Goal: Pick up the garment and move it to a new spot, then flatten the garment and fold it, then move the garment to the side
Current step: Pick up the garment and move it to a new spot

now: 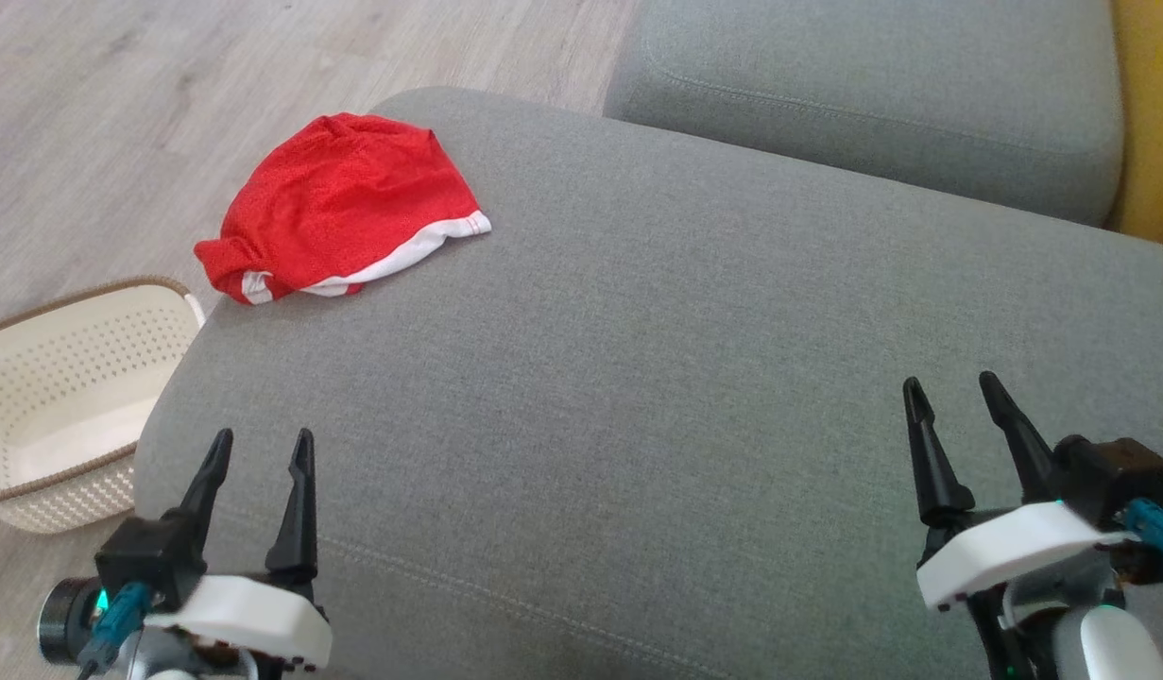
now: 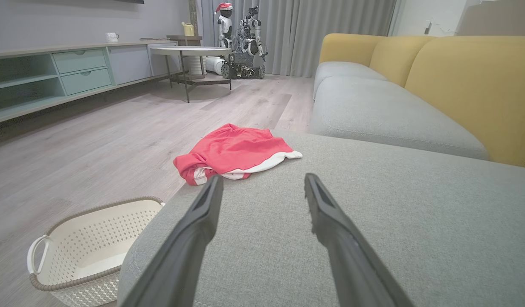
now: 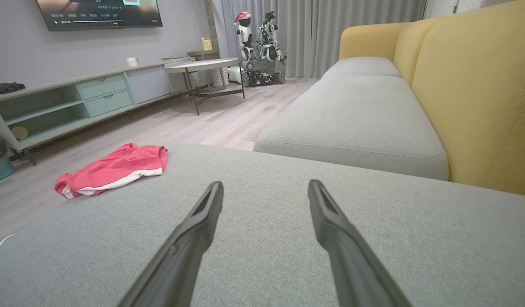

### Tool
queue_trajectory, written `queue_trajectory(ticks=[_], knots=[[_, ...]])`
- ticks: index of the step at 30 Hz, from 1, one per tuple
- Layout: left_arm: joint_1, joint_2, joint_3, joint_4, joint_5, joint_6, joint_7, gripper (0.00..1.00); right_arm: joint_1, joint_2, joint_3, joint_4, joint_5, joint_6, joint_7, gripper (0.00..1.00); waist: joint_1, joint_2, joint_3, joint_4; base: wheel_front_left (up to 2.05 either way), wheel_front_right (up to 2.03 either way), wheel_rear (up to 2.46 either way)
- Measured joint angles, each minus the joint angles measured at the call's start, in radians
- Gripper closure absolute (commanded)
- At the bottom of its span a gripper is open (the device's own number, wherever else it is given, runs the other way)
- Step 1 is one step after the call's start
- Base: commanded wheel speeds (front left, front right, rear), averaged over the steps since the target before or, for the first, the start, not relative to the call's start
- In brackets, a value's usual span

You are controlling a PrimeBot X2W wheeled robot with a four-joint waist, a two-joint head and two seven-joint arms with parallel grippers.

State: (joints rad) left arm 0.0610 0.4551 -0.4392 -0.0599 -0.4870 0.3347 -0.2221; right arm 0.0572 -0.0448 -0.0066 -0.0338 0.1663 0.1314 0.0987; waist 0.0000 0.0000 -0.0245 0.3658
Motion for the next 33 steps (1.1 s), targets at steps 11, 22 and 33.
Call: queue_trajectory(ticks=[11, 22, 33], knots=[[-0.069, -0.015, 0.039, -0.013, -0.011, -0.011, -0.019, 0.0, -0.042, 0.0, 0.004, -0.059, -0.031, 0.0, 0.044, 0.0, 0.0, 0.0, 0.097, -0.01, 0.0, 0.0, 0.0], [-0.511, -0.087, 0.148, 0.14, 0.001, -0.149, -0.034, 0.0, -0.205, -0.006, 0.016, -0.158, -0.103, 0.0, 0.112, 0.0, 0.0, 0.0, 0.321, -0.07, 0.0, 0.0, 0.0], [-0.952, -0.103, 0.182, 0.705, -0.061, -0.385, -0.019, 0.0, -0.283, -0.025, 0.032, -0.198, -0.115, 0.0, 0.126, 0.0, 0.0002, -0.0001, 0.509, -0.168, 0.0, 0.0, 0.0]])
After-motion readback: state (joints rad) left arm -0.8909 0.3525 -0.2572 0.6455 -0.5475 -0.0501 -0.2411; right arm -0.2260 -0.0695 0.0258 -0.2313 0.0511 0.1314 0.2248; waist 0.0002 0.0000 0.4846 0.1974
